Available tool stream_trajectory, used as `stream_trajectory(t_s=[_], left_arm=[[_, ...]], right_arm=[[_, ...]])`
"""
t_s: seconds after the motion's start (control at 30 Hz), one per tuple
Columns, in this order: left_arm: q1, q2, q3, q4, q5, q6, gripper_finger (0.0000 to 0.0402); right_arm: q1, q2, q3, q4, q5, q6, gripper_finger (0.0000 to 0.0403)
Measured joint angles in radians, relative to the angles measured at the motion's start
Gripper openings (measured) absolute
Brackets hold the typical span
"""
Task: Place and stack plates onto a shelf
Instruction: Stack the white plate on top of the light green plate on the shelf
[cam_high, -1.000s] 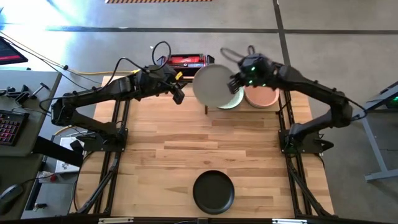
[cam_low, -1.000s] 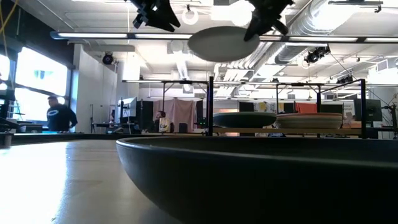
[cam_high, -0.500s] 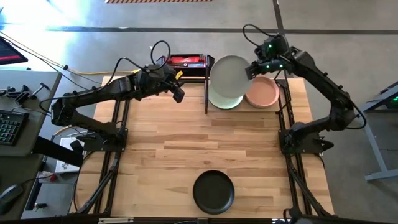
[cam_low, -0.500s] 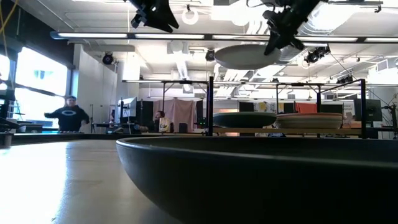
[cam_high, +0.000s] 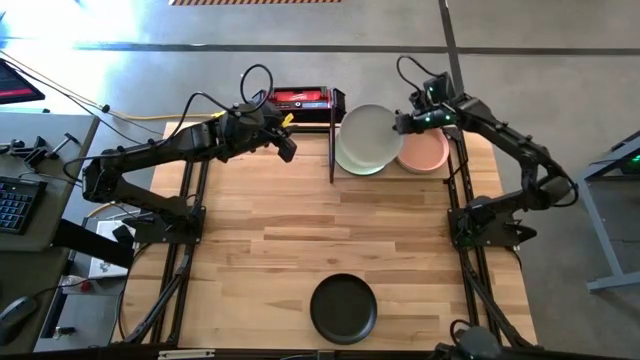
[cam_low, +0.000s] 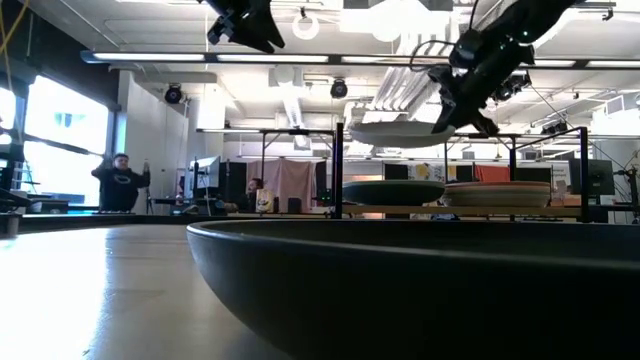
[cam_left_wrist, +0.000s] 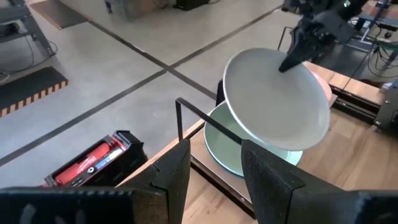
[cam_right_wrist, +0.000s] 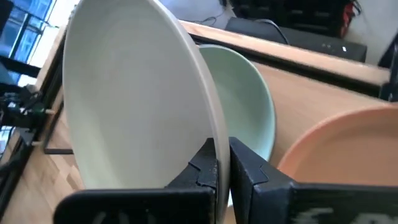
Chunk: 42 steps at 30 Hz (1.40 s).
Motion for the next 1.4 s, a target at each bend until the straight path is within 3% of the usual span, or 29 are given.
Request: stream_trajectory(t_s=[0.4,0.97,1.4], left_arm=[[0.0,0.0,-0.001,0.0,-0.017,-0.027,0.0133],[0.0,0.0,-0.001,-0.001,-0.017,0.019,0.0133],[0.0,0.0,-0.001,-0.013,-0.017,0.124,0.0133]], right_arm=[[0.024,-0.001,-0.113,0.076,0.074,0.13,0.0],[0.153,-0.001,-0.114,0.077,0.247,0.281,0.0001],[0.21,-0.001,-0.114,0.126,0.33,0.366,0.0046]])
